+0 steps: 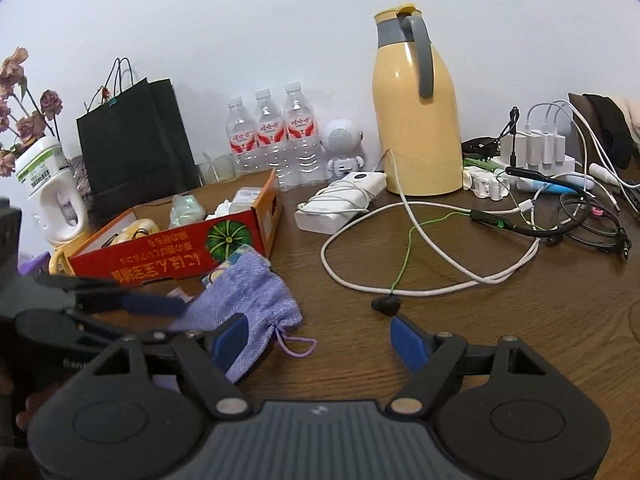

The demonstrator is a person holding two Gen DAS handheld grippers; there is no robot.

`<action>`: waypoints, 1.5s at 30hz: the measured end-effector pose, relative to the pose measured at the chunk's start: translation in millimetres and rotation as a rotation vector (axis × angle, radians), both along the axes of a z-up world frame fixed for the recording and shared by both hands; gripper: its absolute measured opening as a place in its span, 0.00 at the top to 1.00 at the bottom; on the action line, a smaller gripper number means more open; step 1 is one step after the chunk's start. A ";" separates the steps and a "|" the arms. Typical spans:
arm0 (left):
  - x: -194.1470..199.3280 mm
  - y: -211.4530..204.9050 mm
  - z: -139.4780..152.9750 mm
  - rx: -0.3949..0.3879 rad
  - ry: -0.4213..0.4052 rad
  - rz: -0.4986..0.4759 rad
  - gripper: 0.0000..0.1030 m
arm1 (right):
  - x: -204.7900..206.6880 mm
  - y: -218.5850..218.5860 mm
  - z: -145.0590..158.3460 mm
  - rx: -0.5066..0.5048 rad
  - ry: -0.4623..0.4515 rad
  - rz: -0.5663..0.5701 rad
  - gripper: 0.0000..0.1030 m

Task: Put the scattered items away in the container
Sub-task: 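Close the left tool on the purple cloth bag and lift it, then grasp the red fabric rose with the right tool while the left tool holds the purple bag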

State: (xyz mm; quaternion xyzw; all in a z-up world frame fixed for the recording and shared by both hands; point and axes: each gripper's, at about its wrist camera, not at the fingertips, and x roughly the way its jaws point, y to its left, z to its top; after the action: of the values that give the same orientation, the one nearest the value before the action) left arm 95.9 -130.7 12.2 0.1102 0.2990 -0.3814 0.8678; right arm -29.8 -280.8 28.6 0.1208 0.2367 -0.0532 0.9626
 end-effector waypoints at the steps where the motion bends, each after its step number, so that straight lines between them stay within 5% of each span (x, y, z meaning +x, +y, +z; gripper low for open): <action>1: 1.2 2.1 -3.8 0.000 0.019 0.005 0.82 | 3.3 -0.5 0.2 0.001 -0.003 0.004 0.25; 3: 3.3 6.9 -9.1 -0.009 0.041 0.026 0.97 | 10.6 -0.5 1.0 0.006 -0.006 0.009 0.25; 8: -10.5 18.4 5.6 -0.056 -0.046 0.067 0.93 | 22.7 2.7 2.1 0.006 -0.017 0.027 0.25; 9: -8.2 17.3 7.7 -0.044 -0.077 0.087 0.79 | 24.4 4.0 1.8 0.005 -0.015 0.030 0.25; 10: -2.7 14.5 8.3 -0.012 -0.084 0.097 0.44 | 26.2 4.8 1.2 0.006 -0.010 0.030 0.25; 12: 13.7 9.9 4.6 0.008 -0.038 0.049 0.25 | 28.0 5.6 0.9 0.013 -0.002 0.027 0.25; 16: 35.9 -3.9 -4.2 0.052 0.039 0.020 0.34 | 23.2 6.5 2.7 0.006 -0.005 0.032 0.25; 17: 37.6 -7.2 -5.3 0.067 0.045 0.017 0.42 | 22.6 6.8 2.2 -0.004 0.003 0.034 0.25; 19: 35.8 -8.0 -4.4 0.042 0.069 -0.010 0.87 | 22.0 6.5 0.4 -0.025 0.018 0.036 0.25; 21: 26.6 -4.1 0.8 0.012 0.067 -0.011 0.93 | 22.2 4.5 -1.4 -0.029 0.028 0.033 0.25; 32: -62.4 134.5 77.2 -0.404 -0.079 0.284 0.96 | 58.6 36.1 -8.9 -0.043 0.076 0.183 0.25; 38: -71.3 185.9 68.3 -0.378 -0.061 0.507 0.96 | 92.6 93.0 -14.6 -0.046 0.094 0.347 0.24; 45: -75.8 190.4 52.5 -0.322 -0.029 0.545 0.96 | 127.3 128.2 -18.9 -0.226 0.135 0.358 0.26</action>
State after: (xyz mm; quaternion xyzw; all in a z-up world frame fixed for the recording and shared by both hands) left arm 20.0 59.7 64.7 -0.1073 0.2409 -0.1756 0.9485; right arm 97.5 -152.6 9.7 -0.0355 0.3109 0.0845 0.9460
